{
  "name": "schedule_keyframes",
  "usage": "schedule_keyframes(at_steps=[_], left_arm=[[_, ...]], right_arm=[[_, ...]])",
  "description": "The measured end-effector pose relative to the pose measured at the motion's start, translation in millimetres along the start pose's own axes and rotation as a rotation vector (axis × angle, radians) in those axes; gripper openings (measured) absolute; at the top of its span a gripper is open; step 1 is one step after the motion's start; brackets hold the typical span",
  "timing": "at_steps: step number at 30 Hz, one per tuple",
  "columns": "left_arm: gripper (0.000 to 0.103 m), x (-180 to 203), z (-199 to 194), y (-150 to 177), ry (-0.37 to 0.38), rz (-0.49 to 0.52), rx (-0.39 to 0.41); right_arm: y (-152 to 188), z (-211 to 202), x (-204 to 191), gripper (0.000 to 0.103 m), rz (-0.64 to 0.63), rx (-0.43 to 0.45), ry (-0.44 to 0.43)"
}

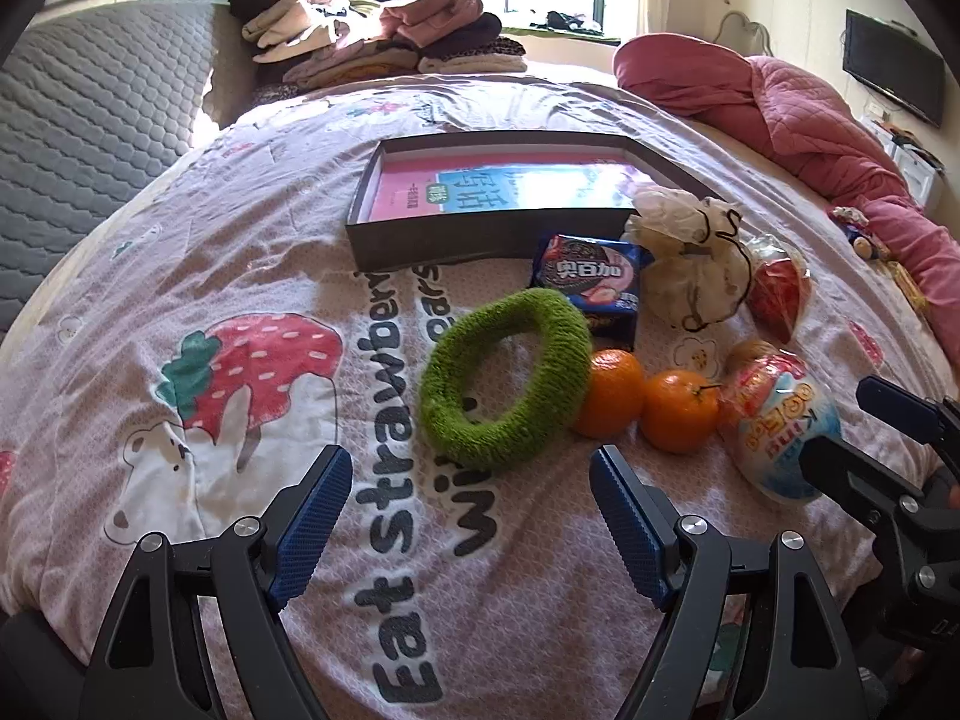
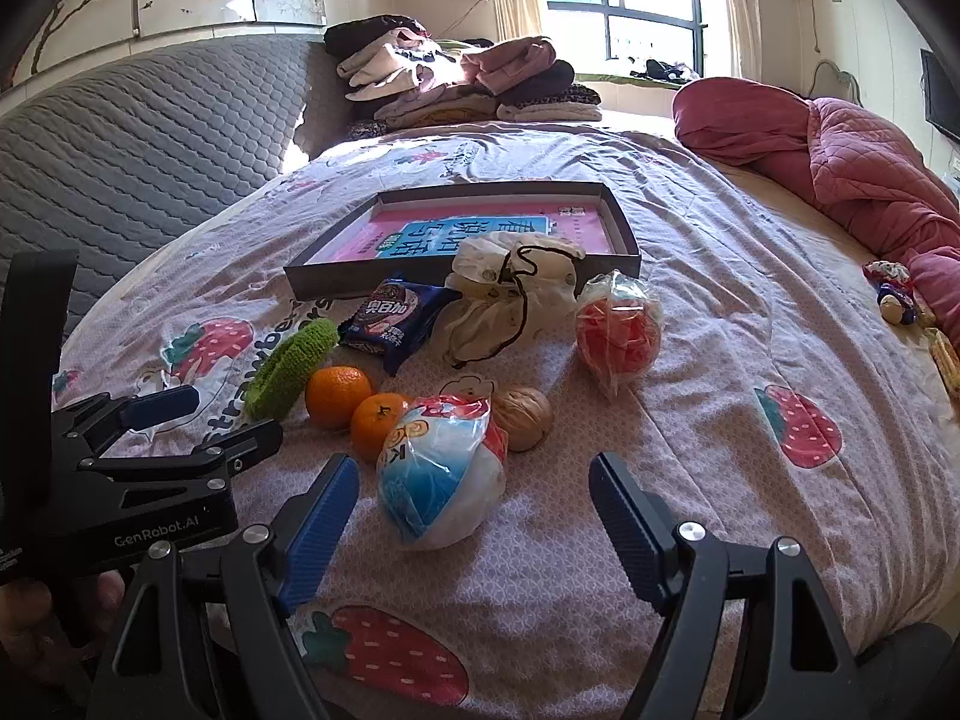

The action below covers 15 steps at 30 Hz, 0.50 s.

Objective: Organize objects
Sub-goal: 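Move the left tool toward the green fuzzy ring while the right tool approaches the wrapped egg toy, then close the left tool on the green ring while the right tool grasps the wrapped egg toy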

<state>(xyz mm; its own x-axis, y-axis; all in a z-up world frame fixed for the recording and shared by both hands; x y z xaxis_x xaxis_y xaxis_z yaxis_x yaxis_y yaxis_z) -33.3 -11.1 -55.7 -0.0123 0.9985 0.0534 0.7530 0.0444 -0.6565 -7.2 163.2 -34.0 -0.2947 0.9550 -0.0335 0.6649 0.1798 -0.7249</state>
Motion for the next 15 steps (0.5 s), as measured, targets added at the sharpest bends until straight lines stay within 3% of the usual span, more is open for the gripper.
schedule_keyframes(at_steps=[8, 15], left_arm=[[0.082, -4, 14, -4, 0.002, 0.025, -0.004], [0.069, 0, 28, -6, 0.022, 0.056, -0.027]], right_arm=[[1, 9, -4, 0.079, 0.001, -0.014, -0.015], [2, 20, -3, 0.074, 0.033, -0.034, -0.010]])
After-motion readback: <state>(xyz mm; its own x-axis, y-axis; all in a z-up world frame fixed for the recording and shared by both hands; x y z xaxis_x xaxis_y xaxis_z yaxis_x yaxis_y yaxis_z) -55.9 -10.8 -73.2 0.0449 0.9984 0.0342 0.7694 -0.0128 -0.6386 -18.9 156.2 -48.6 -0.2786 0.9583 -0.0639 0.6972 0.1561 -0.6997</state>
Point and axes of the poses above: each gripper's, at about its wrist camera, not at the fingertips, and z roughly the way its jaws point, x to its right, y to its underside, the point moved 4 cm from there along z, roughly the way its jaws point, and after that the axes turned 5 degrees about -z, right-handed, at the moved point
